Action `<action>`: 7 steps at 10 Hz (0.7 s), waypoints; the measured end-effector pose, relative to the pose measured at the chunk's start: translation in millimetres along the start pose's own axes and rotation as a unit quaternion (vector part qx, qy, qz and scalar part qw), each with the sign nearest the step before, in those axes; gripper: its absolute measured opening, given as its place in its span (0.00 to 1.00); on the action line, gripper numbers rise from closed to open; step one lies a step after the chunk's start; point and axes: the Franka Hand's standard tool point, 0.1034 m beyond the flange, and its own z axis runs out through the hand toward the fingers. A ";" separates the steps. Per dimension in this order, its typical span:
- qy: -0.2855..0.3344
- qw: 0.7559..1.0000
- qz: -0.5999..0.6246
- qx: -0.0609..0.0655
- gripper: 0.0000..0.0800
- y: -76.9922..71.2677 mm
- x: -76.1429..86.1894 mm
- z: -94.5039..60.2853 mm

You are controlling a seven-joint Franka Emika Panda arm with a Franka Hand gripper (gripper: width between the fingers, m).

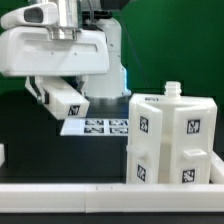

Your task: Assemble cabinet

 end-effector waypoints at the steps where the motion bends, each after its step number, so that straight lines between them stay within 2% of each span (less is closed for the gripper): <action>1: 0.000 1.000 0.000 0.000 0.70 0.0 0.0 0.0; 7: 0.000 1.000 0.000 0.000 0.70 0.0 0.0 0.0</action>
Offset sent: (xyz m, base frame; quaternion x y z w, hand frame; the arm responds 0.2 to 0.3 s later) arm -0.0021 -0.0022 0.0050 0.0280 -0.0298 0.0655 0.9970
